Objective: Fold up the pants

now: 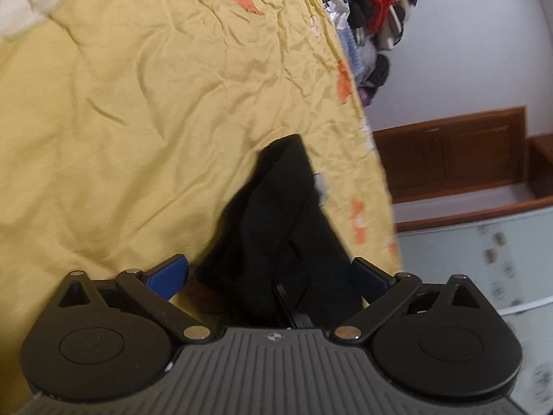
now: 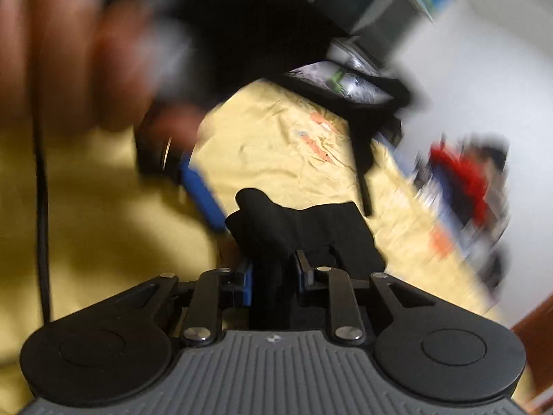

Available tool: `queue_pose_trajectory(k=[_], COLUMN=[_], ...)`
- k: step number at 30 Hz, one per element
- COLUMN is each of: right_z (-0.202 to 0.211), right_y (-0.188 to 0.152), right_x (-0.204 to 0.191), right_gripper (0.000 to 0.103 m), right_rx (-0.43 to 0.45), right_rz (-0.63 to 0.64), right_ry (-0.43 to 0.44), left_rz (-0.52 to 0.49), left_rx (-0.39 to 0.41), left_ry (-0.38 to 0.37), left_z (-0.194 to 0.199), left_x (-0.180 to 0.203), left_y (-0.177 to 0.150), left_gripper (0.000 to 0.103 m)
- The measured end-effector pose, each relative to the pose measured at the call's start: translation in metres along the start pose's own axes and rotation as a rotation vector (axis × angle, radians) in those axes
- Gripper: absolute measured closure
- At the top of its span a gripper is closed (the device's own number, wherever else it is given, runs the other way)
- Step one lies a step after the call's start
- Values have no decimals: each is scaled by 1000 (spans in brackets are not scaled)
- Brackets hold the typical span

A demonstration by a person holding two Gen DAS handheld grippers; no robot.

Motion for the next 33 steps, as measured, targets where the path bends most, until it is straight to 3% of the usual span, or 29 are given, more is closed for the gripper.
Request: queue_pose_trajectory(k=[6,9,11,15,18,20,22,27,31,33], right_z=[7,8,13,35,19,-5,-23,-28,-34,-37], right_y=[-1,-7,-8,-16,-25,-27,-31,-25,-21,-21], right_x=[56,66,69,106,127,124,112,93,83,84], right_gripper=[81,81,81,78,64,63,63,54,54,55], right_rx=[-21,-43,-58,29,-43,-140,-207,-195,-197,-198], right_rz=[-393,-467,-486,-645,-700,-620,-574,-563,-532,-529], right_ry=[164,206,270,399,279,196,183,169,193,194], left_rz=[10,11,-6,-51,-101,-154,-225,-334,-468,-502], left_rx=[-44,-56,-59,-80,-81,-84,-81,-10,46,67], left_ry=[-95,-152,-146,-146,-103,-26,51,140,252,262], left_z=[-32,-48,-55,-58,-59,-61,-63,-58,-62,-59], left_x=[5,9,11,11,10,9,10,24,35,43], left_y=[12,13,15,16,13,10,6,-4,-18,-23], left_gripper=[1,3,5,11,27,58,72,78,80,81])
Point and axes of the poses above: each gripper's, at about its wrist camera, not at the fingertips, and z roughly against the way its jaws point, x to its right, y to its top, the point moved 4 cm from there along -z, roughly the way its jaws point, and after that the axes turned 13 degrees about -y, right-handed, at the moved point
